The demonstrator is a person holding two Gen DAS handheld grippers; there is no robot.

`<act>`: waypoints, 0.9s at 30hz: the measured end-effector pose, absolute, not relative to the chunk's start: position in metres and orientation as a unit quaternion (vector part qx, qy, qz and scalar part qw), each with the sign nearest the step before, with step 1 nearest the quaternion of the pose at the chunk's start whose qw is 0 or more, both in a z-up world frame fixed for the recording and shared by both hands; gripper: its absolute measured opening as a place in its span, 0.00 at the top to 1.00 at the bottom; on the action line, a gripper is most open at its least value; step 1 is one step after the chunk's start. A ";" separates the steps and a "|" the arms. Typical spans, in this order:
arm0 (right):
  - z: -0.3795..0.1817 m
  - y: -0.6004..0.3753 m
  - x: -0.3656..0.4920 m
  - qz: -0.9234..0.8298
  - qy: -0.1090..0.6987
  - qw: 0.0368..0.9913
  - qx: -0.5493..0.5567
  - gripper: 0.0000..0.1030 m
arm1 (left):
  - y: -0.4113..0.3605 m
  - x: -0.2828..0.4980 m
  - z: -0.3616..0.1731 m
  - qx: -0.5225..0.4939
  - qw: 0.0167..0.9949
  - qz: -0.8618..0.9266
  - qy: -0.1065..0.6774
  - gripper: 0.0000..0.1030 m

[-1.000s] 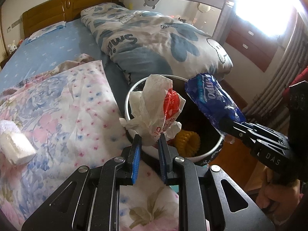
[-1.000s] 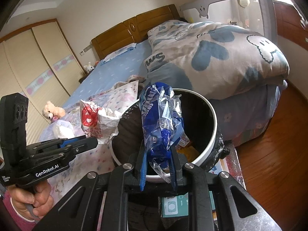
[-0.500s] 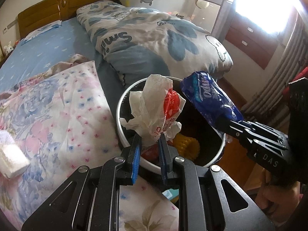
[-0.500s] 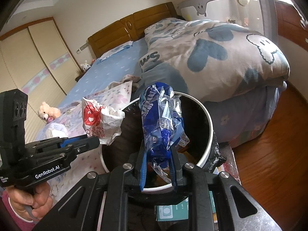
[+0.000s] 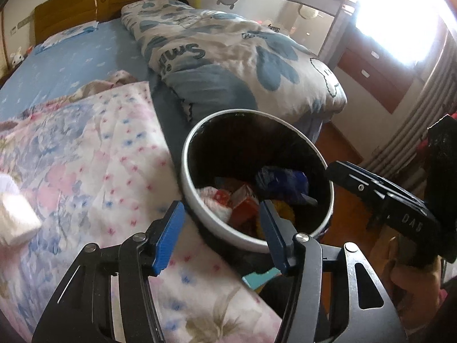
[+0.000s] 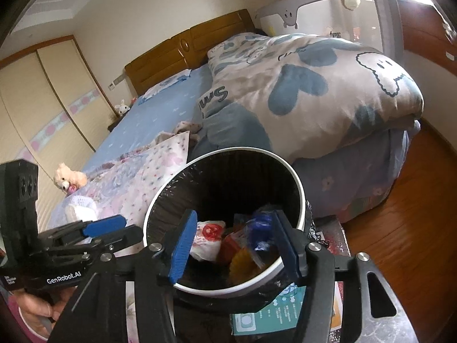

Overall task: Collect trash
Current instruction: 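Carry both items over the black bin and open both tools to drop them, then move both open tools back toward the white cup on the bed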

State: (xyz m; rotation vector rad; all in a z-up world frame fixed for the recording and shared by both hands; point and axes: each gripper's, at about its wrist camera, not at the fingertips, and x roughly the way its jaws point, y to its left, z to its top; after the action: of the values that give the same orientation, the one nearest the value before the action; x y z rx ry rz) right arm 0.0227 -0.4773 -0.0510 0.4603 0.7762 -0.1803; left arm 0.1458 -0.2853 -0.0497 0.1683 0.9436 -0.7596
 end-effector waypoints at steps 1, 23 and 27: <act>-0.051 -0.476 0.022 -0.086 0.373 0.896 0.225 0.41 | -0.279 0.144 -0.051 0.075 0.819 -0.354 0.445 0.45; -0.047 -0.369 0.033 0.005 0.372 0.900 0.227 0.21 | -0.105 0.124 -0.083 -0.015 0.842 -0.250 0.479 0.44; -0.053 -0.342 0.042 0.032 0.383 0.897 0.218 0.21 | -0.071 0.129 -0.085 -0.033 0.850 -0.217 0.478 0.44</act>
State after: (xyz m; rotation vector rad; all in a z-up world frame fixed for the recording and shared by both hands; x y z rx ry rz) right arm 0.0420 -0.3419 -0.0535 0.4523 0.7944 0.0657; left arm 0.1293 -0.0708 -0.0849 -0.0695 1.0068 -0.4572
